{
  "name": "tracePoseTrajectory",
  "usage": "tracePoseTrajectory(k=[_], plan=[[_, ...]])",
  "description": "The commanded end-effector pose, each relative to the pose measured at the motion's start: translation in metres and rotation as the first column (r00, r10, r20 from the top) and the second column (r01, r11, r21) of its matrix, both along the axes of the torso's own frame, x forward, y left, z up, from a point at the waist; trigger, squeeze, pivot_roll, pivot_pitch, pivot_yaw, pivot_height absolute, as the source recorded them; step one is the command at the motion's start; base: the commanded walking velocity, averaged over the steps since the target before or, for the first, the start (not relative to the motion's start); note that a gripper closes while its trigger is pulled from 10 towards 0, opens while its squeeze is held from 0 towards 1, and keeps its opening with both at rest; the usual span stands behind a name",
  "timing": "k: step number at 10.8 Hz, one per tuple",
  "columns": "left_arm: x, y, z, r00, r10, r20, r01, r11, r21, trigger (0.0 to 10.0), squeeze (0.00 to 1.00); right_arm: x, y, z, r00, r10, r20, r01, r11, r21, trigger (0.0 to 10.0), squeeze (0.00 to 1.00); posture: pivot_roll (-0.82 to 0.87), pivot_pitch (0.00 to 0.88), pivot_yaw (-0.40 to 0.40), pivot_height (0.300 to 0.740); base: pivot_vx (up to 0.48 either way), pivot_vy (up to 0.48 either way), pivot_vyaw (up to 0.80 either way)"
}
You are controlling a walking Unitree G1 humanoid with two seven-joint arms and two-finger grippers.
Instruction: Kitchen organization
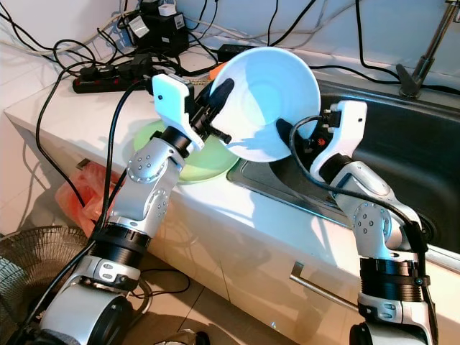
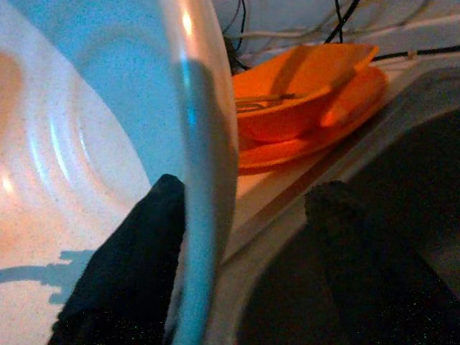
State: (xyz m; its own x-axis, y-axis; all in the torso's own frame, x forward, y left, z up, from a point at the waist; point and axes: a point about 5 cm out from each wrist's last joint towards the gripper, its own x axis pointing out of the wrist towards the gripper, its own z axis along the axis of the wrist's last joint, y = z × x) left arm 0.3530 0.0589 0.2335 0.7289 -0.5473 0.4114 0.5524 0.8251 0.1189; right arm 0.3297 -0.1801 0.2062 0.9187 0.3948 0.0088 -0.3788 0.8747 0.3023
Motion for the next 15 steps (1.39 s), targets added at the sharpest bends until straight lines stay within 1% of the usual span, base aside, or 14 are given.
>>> tracePoseTrajectory(k=[1, 3, 7, 8, 9, 10, 11, 12, 15], plan=[[-0.004, 0.001, 0.012, 0.997, 0.000, 0.073, 0.000, 1.000, -0.007, 0.0, 0.00, 0.002, -0.003, 0.002, 0.999, -0.028, -0.018, 0.028, 1.000, 0.003, 0.0, 0.00, 0.01, 0.043, 0.112, 0.740, 0.000, 0.000, 0.00], [-0.005, 0.001, 0.010, 0.997, 0.002, 0.083, -0.003, 1.000, 0.010, 0.0, 0.00, 0.004, -0.006, 0.000, 0.998, -0.053, -0.034, 0.053, 0.999, 0.008, 0.0, 0.00, 0.01, 0.041, 0.109, 0.740, 0.000, 0.000, 0.00], [-0.005, 0.003, 0.010, 0.996, 0.015, 0.090, -0.015, 1.000, 0.008, 0.0, 0.00, 0.006, -0.003, 0.001, 0.998, -0.046, -0.041, 0.047, 0.999, 0.025, 0.0, 0.00, 0.01, 0.034, 0.110, 0.740, 0.000, 0.000, 0.00], [-0.005, 0.004, 0.009, 0.996, 0.015, 0.085, -0.015, 1.000, 0.006, 0.9, 0.00, 0.006, -0.004, 0.002, 0.998, -0.054, -0.040, 0.055, 0.998, 0.036, 0.0, 0.00, 0.01, 0.031, 0.111, 0.740, 0.000, 0.000, 0.00], [-0.004, 0.004, 0.008, 0.997, 0.017, 0.076, -0.018, 1.000, 0.006, 5.0, 0.00, 0.007, -0.005, 0.003, 0.997, -0.062, -0.040, 0.064, 0.997, 0.049, 0.0, 0.00, 0.01, 0.029, 0.114, 0.740, 0.000, 0.000, 0.00], [-0.003, 0.004, 0.008, 0.997, 0.022, 0.068, -0.023, 1.000, 0.001, 6.5, 0.00, 0.007, -0.006, 0.003, 0.997, -0.066, -0.040, 0.068, 0.996, 0.051, 0.0, 0.00, 0.01, 0.029, 0.114, 0.740, 0.000, 0.000, 0.00], [-0.001, 0.006, 0.006, 0.999, 0.034, 0.040, -0.033, 0.999, -0.017, 10.0, 0.00, 0.007, -0.007, 0.002, 0.997, -0.071, -0.041, 0.073, 0.996, 0.055, 0.0, 0.00, 0.01, 0.030, 0.114, 0.740, 0.000, 0.000, 0.00], [0.000, 0.008, 0.005, 0.999, 0.038, 0.029, -0.037, 0.999, -0.023, 10.0, 1.00, 0.007, -0.007, 0.002, 0.996, -0.073, -0.043, 0.076, 0.995, 0.060, 0.0, 0.00, 0.01, 0.032, 0.113, 0.740, 0.000, 0.000, 0.00], [0.001, 0.009, 0.001, 1.000, 0.024, 0.000, -0.024, 0.999, -0.032, 10.0, 1.00, 0.007, -0.007, 0.001, 0.996, -0.075, -0.051, 0.079, 0.993, 0.082, 0.0, 0.00, 0.01, 0.035, 0.113, 0.740, 0.000, 0.000, 0.00]])
